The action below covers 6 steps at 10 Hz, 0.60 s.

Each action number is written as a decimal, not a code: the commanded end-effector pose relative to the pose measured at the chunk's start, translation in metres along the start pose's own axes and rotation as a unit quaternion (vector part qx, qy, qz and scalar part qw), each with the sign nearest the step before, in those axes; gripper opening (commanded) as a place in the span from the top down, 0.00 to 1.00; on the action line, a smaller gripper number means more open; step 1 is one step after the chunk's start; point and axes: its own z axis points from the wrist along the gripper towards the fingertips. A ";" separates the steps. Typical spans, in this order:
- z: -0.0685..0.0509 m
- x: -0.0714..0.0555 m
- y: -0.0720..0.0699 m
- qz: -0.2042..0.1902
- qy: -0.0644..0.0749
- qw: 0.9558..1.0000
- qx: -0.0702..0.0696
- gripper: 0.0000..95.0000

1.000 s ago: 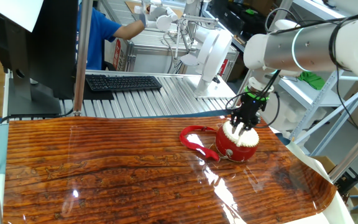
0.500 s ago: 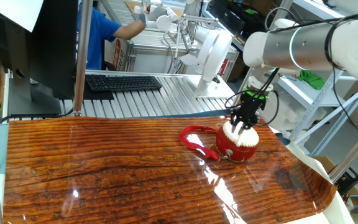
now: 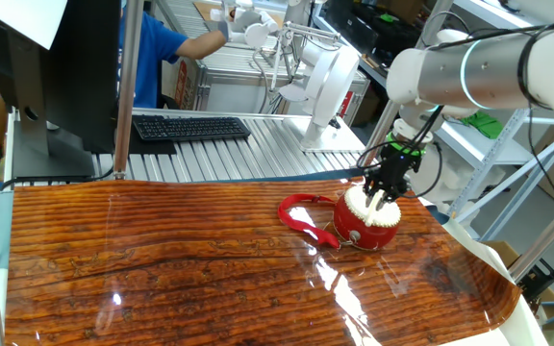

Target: Play the drum

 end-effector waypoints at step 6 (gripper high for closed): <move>0.002 0.000 0.001 0.023 -0.002 1.000 0.001 0.80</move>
